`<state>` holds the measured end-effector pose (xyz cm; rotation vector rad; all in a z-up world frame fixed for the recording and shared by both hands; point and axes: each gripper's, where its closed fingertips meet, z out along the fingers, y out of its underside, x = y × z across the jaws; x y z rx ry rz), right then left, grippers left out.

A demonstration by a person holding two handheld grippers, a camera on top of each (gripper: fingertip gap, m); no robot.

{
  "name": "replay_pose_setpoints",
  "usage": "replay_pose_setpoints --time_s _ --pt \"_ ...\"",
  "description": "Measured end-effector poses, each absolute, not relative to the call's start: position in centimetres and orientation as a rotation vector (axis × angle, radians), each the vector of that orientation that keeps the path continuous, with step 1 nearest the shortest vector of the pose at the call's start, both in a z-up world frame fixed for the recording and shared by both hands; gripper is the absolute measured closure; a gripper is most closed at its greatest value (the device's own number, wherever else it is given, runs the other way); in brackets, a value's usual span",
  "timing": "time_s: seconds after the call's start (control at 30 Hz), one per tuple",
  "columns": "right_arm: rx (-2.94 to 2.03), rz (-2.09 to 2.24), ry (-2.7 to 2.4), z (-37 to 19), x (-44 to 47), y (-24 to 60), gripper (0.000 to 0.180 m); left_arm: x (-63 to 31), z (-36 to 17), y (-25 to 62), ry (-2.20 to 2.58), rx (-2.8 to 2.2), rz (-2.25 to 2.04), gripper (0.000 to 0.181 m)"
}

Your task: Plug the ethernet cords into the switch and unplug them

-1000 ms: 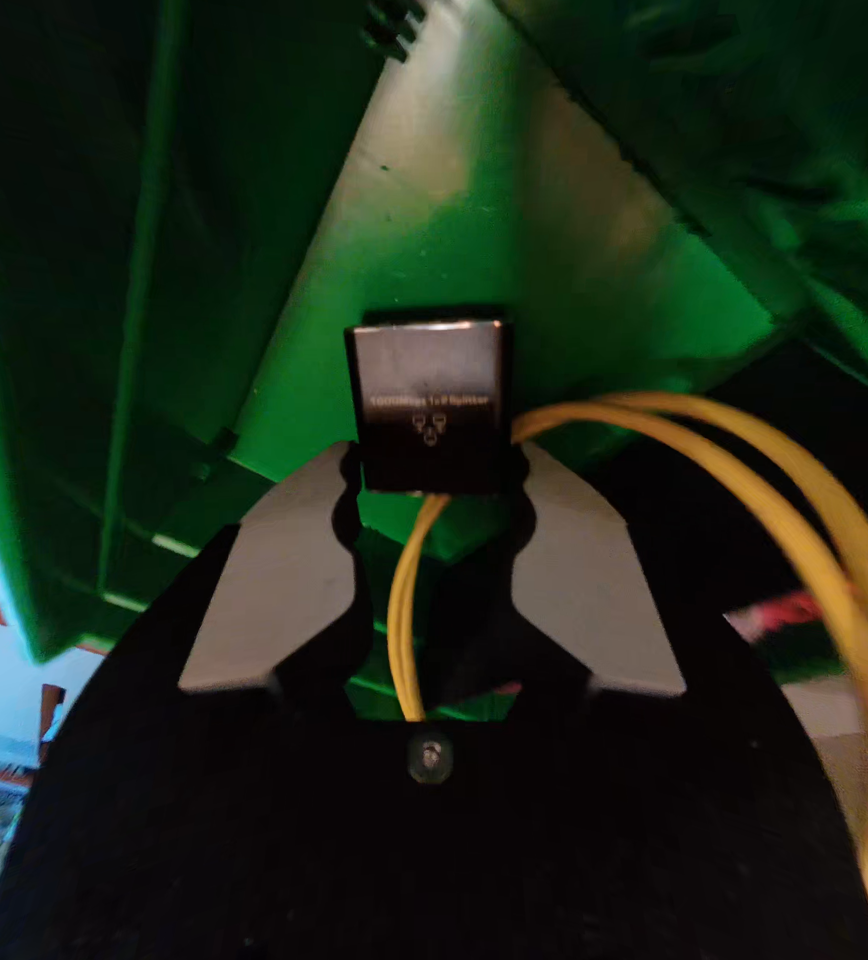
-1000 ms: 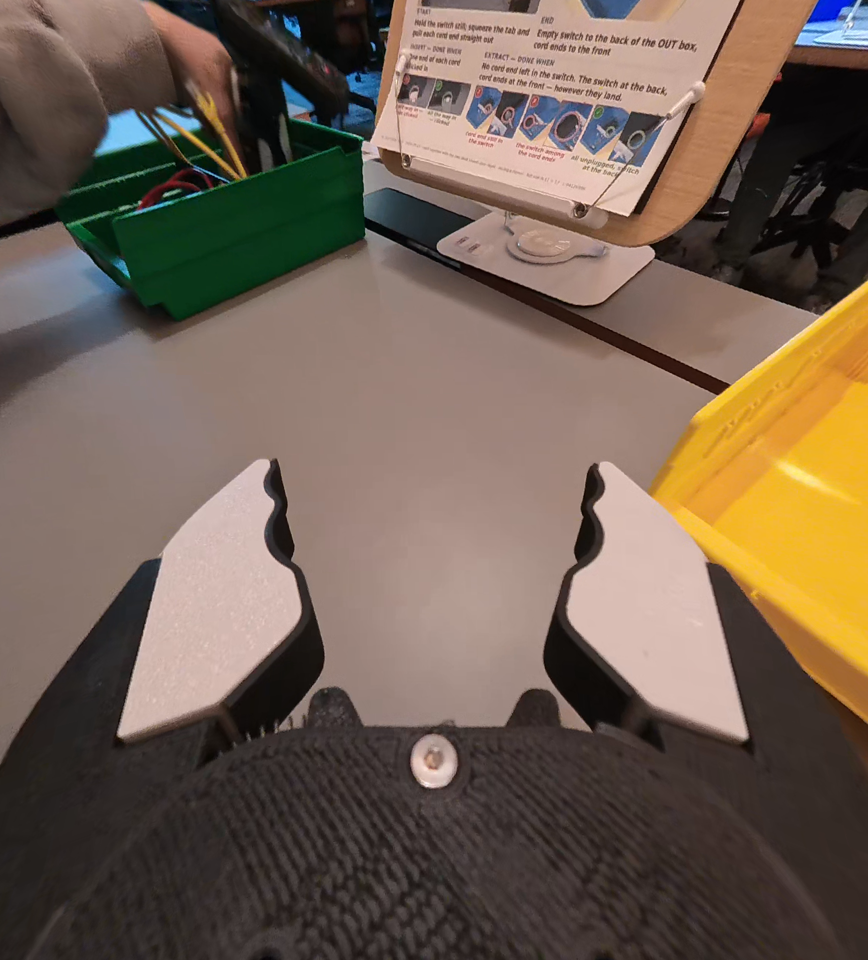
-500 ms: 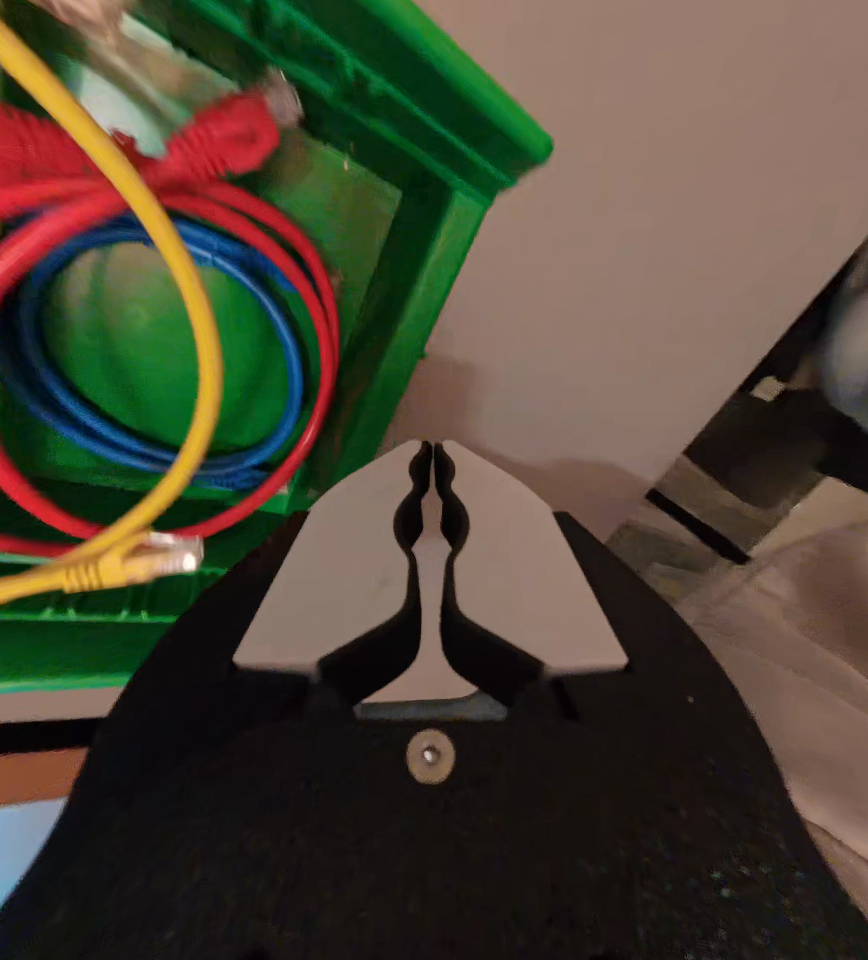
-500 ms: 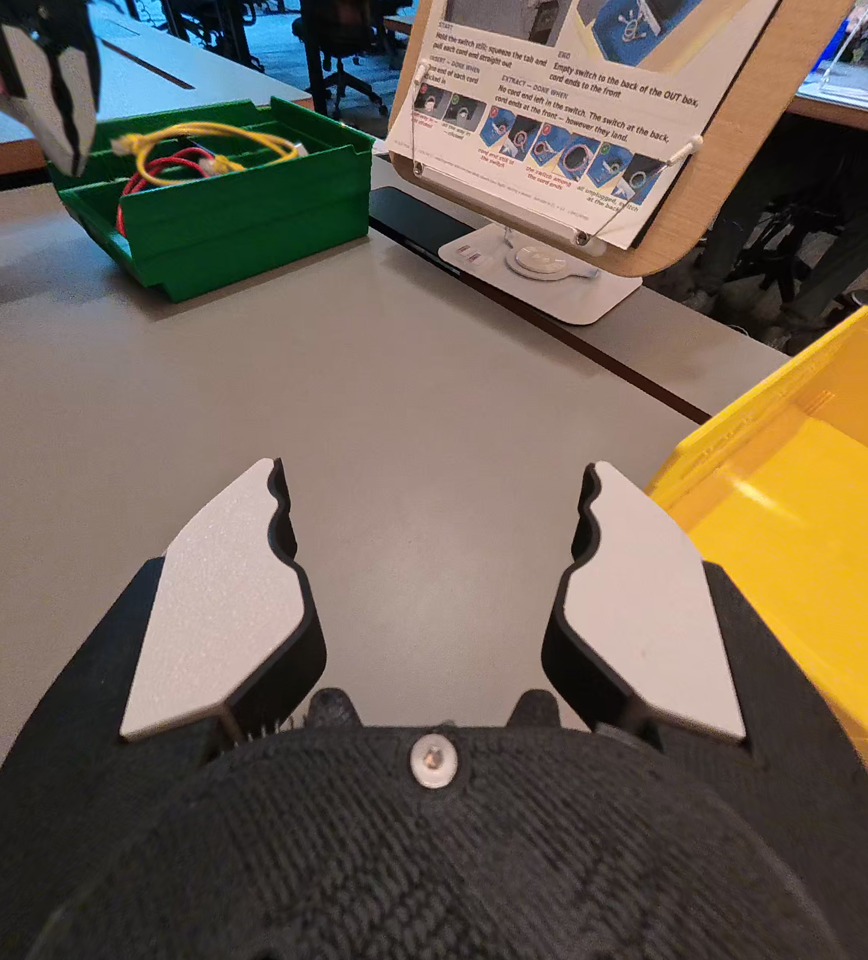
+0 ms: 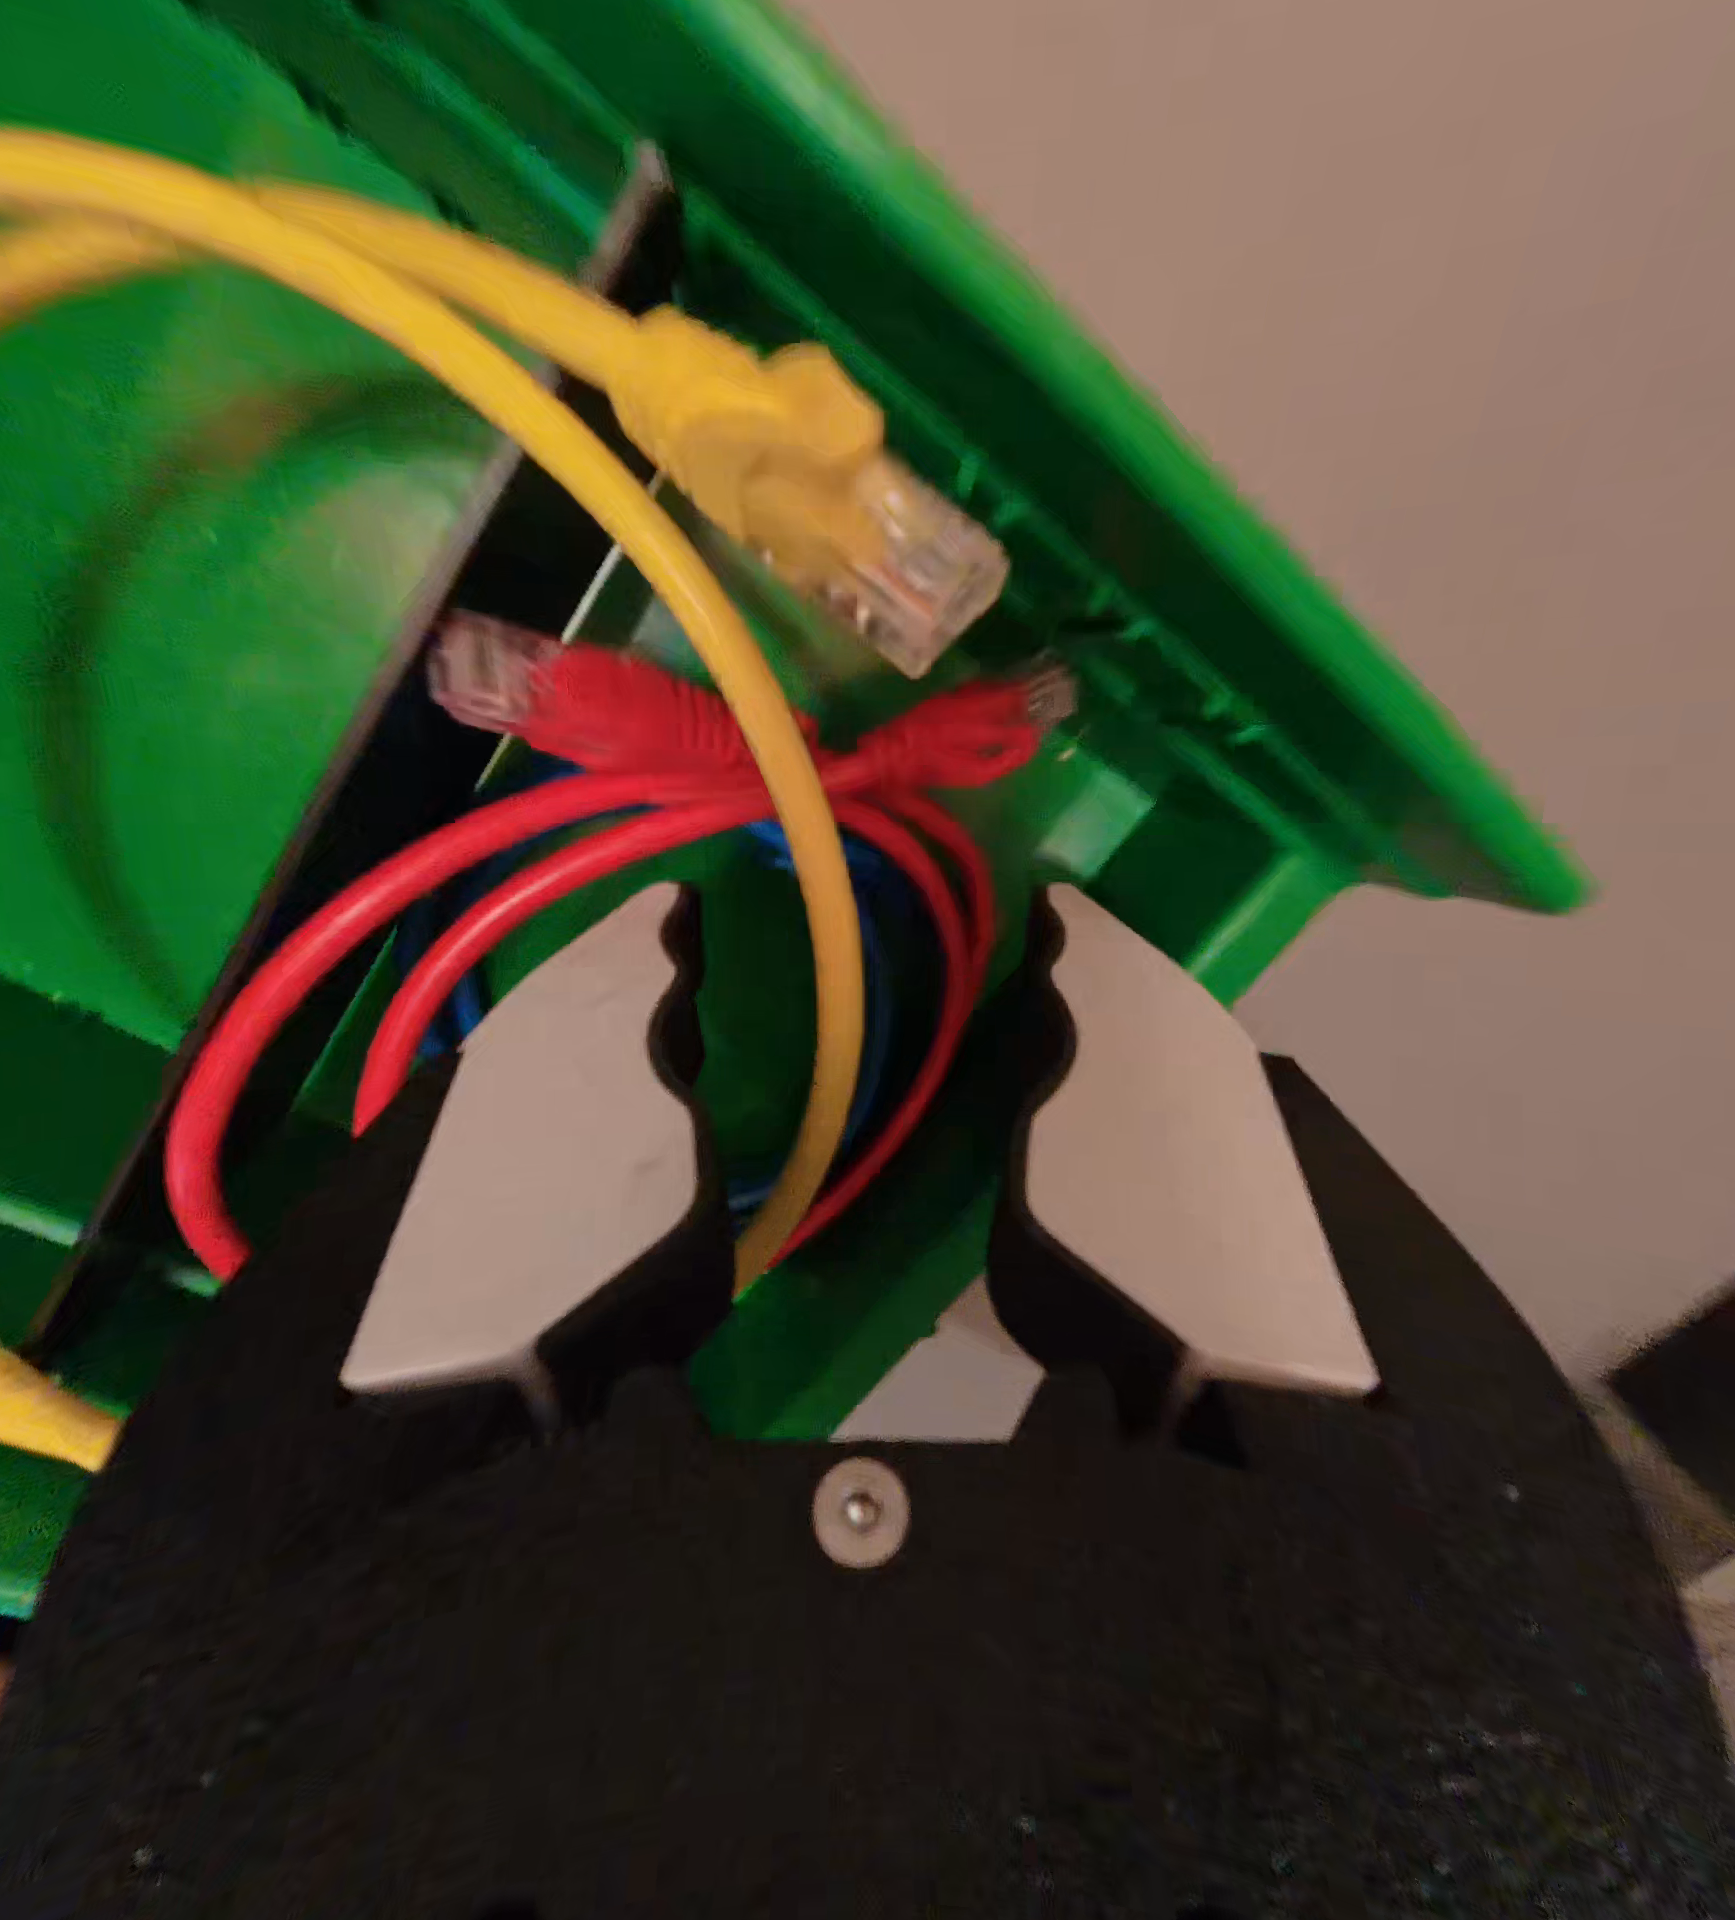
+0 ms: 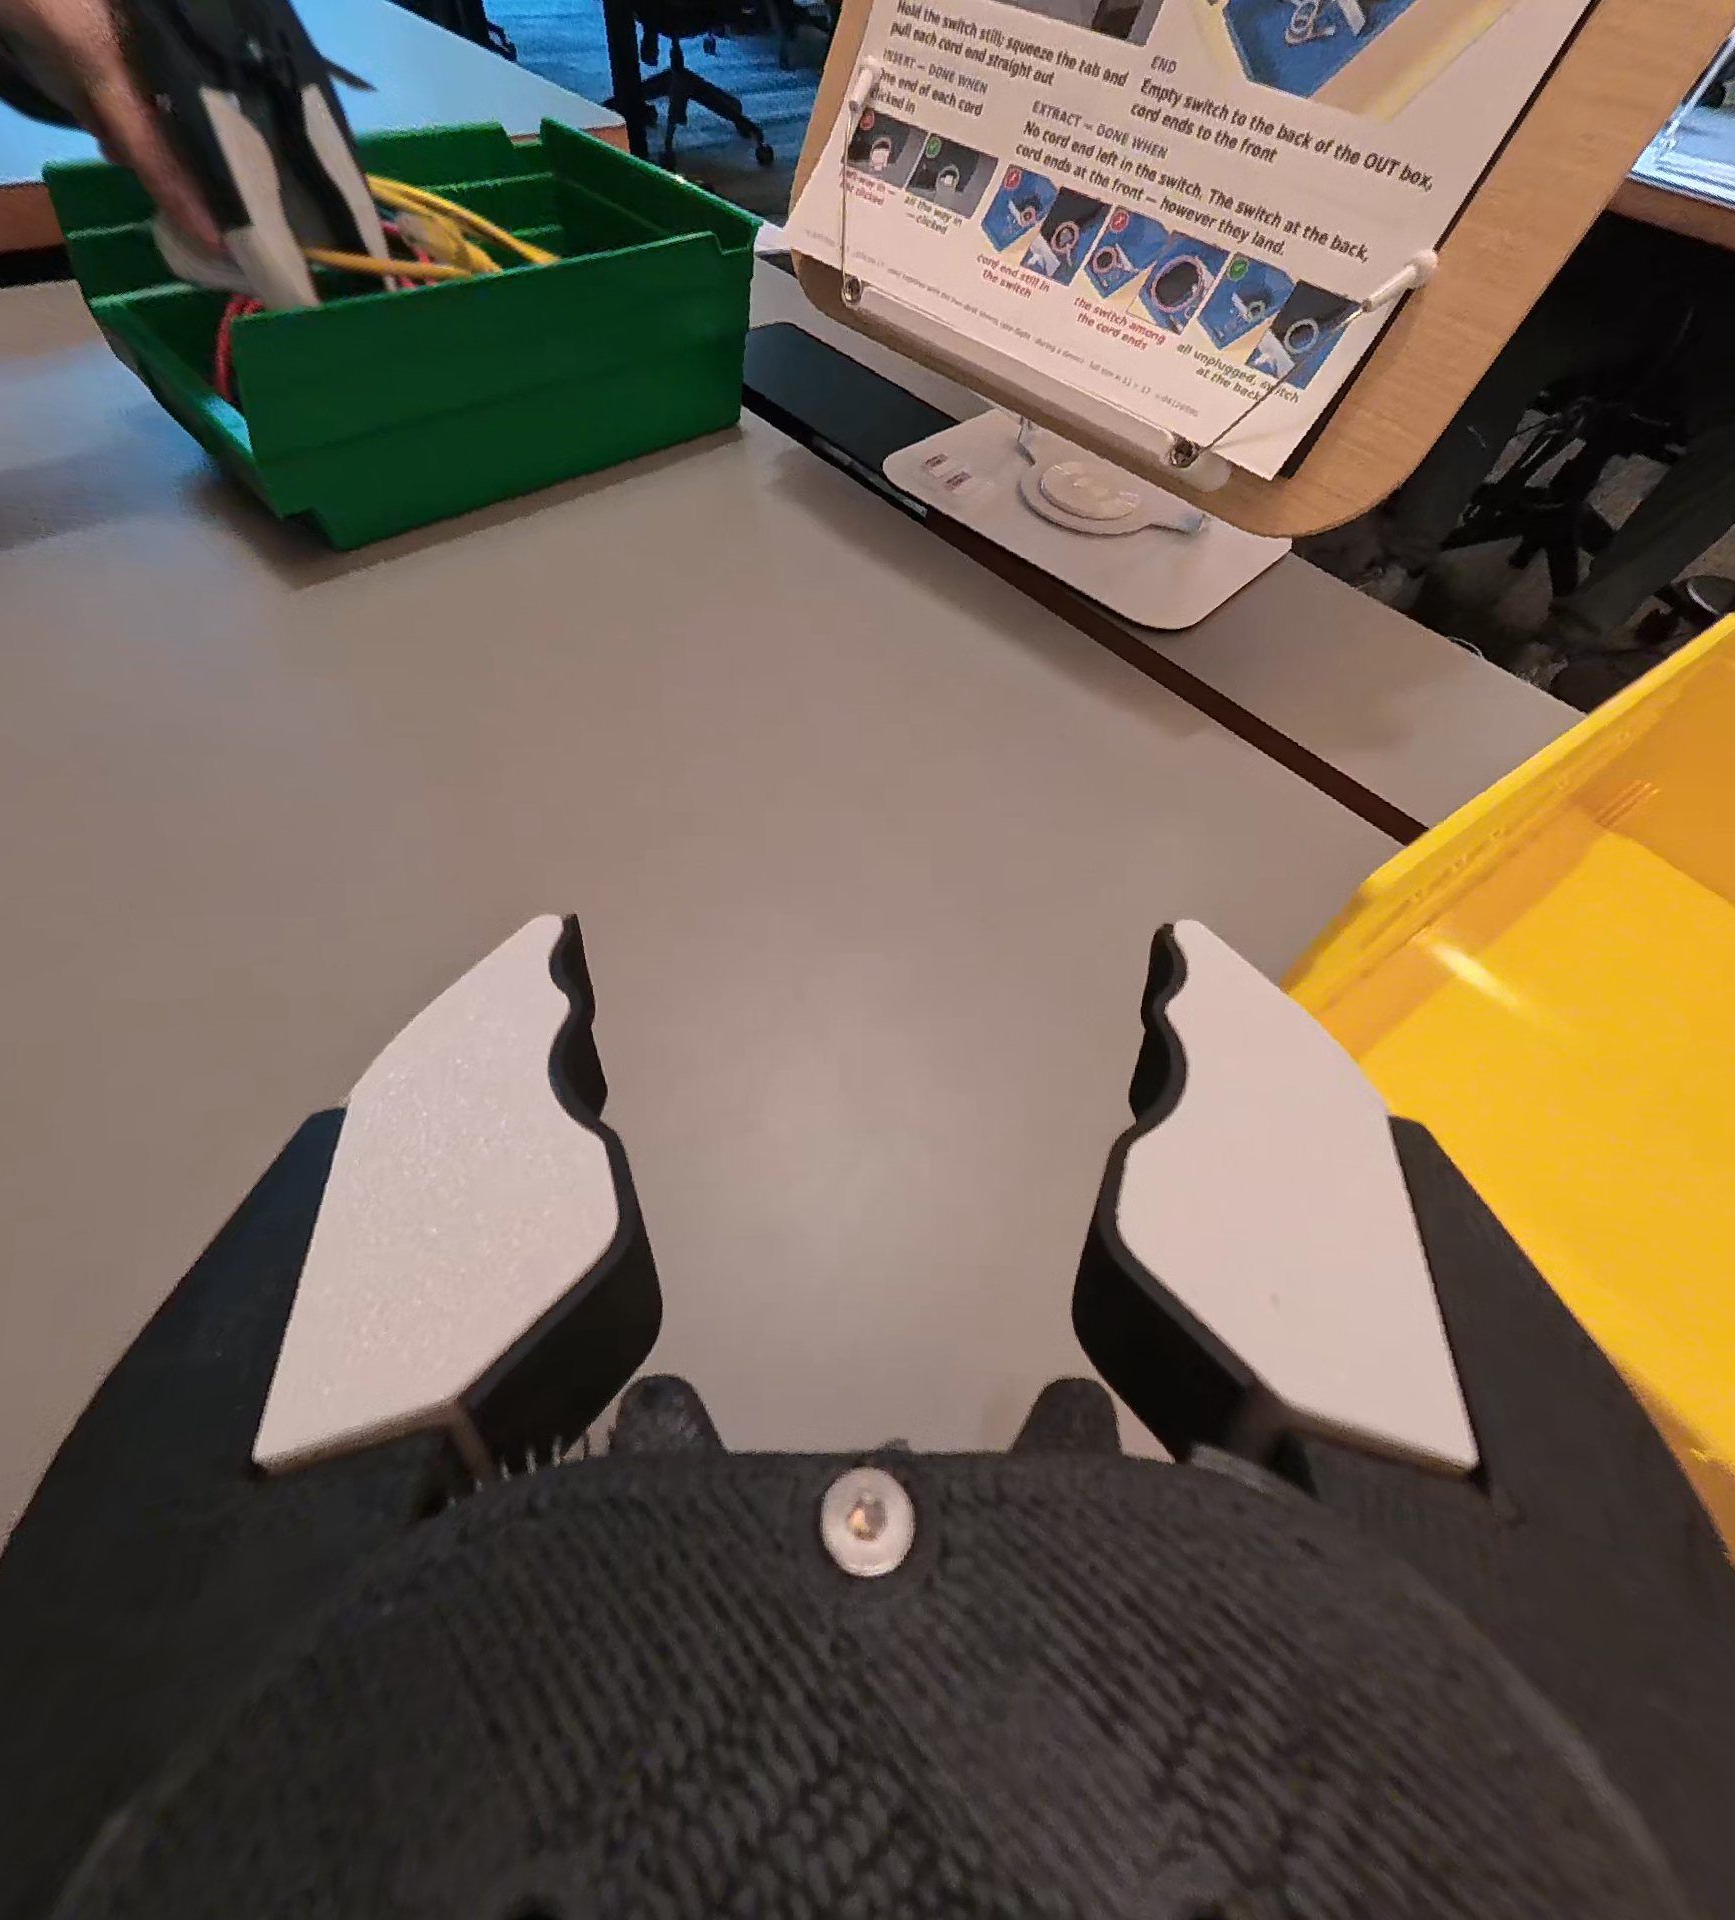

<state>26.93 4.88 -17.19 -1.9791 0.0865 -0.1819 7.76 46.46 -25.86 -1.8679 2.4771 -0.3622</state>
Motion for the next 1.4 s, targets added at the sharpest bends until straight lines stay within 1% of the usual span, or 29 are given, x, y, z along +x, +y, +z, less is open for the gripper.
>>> replay_pose_setpoints --time_s 0.03,0.07,0.1,0.17,0.27,0.33,0.4,0.47,0.53,0.57,0.67,0.73,0.8,0.83,0.87,0.9,0.97,1.0,1.07,1.13,1.27,1.37,1.4 --pt "-1.986 -0.189 0.088 -17.3 27.1 4.7 0.079 7.2 -27.1 47.0 2.500 -1.826 -0.248 0.133" --pt "-1.989 -0.197 0.092 -17.4 27.3 4.6 0.079 6.9 -27.9 47.7 2.500 -1.763 -0.140 0.166" --pt "-1.991 -0.200 0.099 -17.5 27.5 4.5 0.080 6.9 -28.4 48.0 2.498 -1.693 -0.081 0.180" --pt "-1.998 -0.195 0.114 -17.7 27.8 4.3 0.082 6.8 -27.9 48.0 2.459 -1.603 -0.043 0.181" --pt "-2.009 -0.201 0.129 -18.0 28.1 4.0 0.082 5.3 -25.4 47.0 2.401 -1.623 -0.050 0.181" --pt "-2.003 -0.203 0.123 -17.9 28.2 4.0 0.083 3.3 -24.2 44.6 2.459 -1.711 -0.156 0.181" --pt "-1.999 -0.197 0.119 -17.8 28.2 4.0 0.085 2.4 -23.8 43.2 2.498 -1.711 -0.208 0.176" --pt "-1.999 -0.186 0.118 -17.9 28.1 4.2 0.086 3.1 -24.2 43.6 2.444 -1.692 -0.204 0.156" --pt "-2.006 -0.179 0.108 -18.1 27.9 4.3 0.086 4.1 -25.2 44.4 2.346 -1.779 -0.261 0.126" --pt "-2.010 -0.181 0.101 -18.1 27.8 4.4 0.086 4.8 -25.5 44.7 2.284 -1.824 -0.325 0.120" --pt "-2.021 -0.198 0.083 -18.1 27.6 4.3 0.086 6.9 -25.1 46.9 2.079 -1.831 -0.396 0.122" --pt "-2.022 -0.213 0.088 -18.0 27.7 4.0 0.086 7.8 -24.0 47.4 2.012 -1.797 -0.412 0.132" --pt "-2.016 -0.209 0.093 -17.9 27.8 3.9 0.087 8.4 -22.9 47.0 1.987 -1.794 -0.428 0.128" --pt "-2.012 -0.210 0.097 -17.8 27.8 3.9 0.087 8.6 -22.4 46.7 1.976 -1.812 -0.453 0.130" --pt "-2.012 -0.209 0.100 -17.8 27.9 3.8 0.087 8.3 -22.3 45.9 2.018 -1.842 -0.493 0.133" --pt "-2.013 -0.206 0.101 -17.8 27.9 3.8 0.087 7.3 -22.8 44.9 2.107 -1.911 -0.510 0.132" --pt "-2.014 -0.202 0.092 -17.8 27.7 3.8 0.088 5.2 -23.6 44.9 2.217 -2.042 -0.399 0.121" --pt "-2.017 -0.203 0.088 -17.9 27.7 3.8 0.088 4.8 -23.4 45.4 2.219 -2.036 -0.364 0.124" --pt "-2.023 -0.206 0.086 -18.0 27.7 3.8 0.088 4.8 -22.3 45.6 2.202 -2.008 -0.421 0.135" --pt "-2.028 -0.206 0.086 -18.1 27.8 3.7 0.088 4.7 -21.3 45.5 2.216 -1.996 -0.478 0.134" --pt "-2.015 -0.196 0.084 -18.0 27.8 3.9 0.090 8.5 -18.0 51.4 1.978 -1.723 -0.205 0.129" --pt "-2.023 -0.194 0.079 -18.4 27.7 4.1 0.089 11.8 -16.0 55.3 1.914 -1.613 -0.019 0.129" --pt "-2.031 -0.197 0.075 -18.6 27.7 4.2 0.089 12.7 -16.2 56.4 1.923 -1.639 0.018 0.123"
